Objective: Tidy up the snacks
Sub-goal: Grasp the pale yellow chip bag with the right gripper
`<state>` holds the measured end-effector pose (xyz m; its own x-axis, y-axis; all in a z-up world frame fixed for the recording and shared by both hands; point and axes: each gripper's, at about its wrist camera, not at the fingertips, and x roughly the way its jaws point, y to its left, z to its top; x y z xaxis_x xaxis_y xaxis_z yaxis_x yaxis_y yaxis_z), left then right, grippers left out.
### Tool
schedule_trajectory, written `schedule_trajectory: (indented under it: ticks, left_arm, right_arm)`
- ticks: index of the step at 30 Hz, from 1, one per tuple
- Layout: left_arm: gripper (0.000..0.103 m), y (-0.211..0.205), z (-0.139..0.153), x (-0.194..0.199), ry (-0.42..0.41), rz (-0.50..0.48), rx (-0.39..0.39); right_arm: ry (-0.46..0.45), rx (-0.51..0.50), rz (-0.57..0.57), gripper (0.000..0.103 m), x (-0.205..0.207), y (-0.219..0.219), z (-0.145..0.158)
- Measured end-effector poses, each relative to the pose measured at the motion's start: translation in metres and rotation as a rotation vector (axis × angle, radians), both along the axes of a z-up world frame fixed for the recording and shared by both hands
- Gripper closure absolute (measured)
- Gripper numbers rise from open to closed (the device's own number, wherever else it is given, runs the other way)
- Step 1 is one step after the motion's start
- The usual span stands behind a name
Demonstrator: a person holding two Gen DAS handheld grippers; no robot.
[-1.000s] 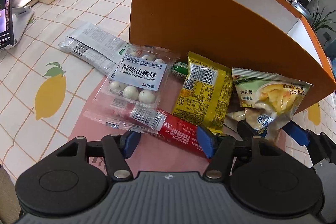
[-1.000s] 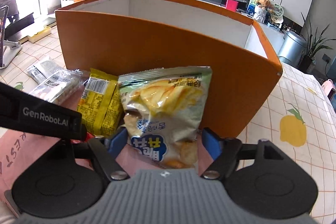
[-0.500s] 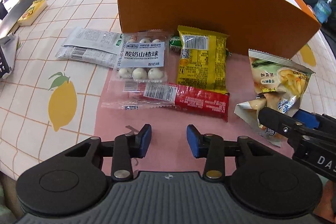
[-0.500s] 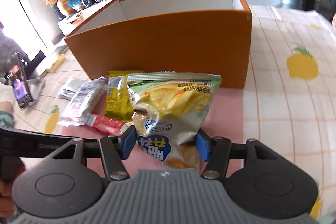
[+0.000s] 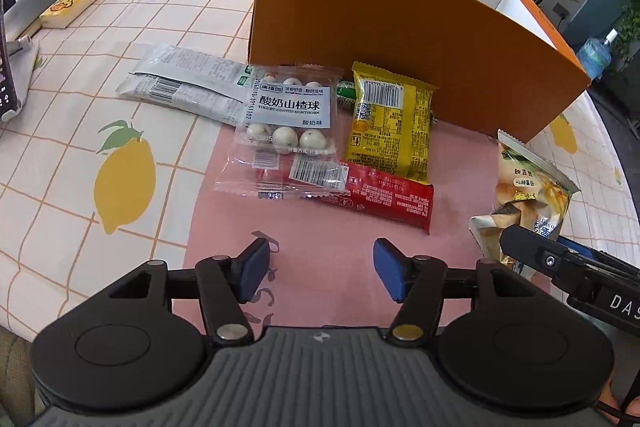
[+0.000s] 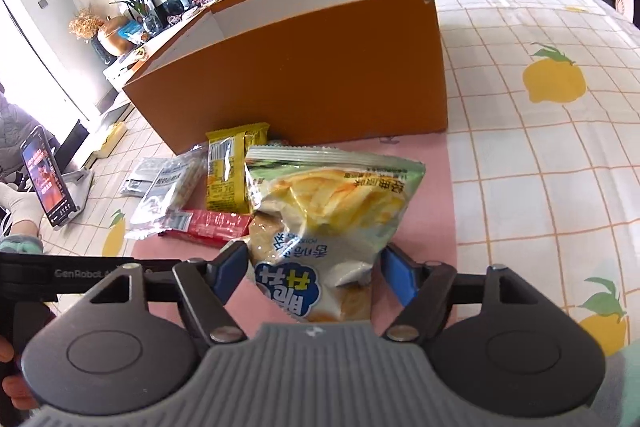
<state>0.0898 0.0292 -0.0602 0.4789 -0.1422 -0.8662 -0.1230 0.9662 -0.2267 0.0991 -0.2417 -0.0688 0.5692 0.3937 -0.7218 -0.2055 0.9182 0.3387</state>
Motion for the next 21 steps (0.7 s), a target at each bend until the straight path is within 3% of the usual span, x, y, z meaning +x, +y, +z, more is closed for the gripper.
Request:
schedule_trajectory:
  ticks: [10, 16, 21]
  left_arm:
    - [0.026, -0.004, -0.006, -0.006, -0.086, 0.099, -0.072]
    - [0.026, -0.01, -0.009, 0.0, -0.098, 0.177, -0.088]
    - [0.026, -0.011, -0.008, 0.016, -0.071, 0.3, -0.122]
  right_arm:
    - [-0.052, 0.006, -0.087, 0.021, 0.002, -0.007, 0.002]
    - [-0.054, 0.032, -0.154, 0.021, 0.008, -0.014, 0.001]
    - [-0.059, 0.031, -0.173, 0.021, 0.012, -0.012, -0.001]
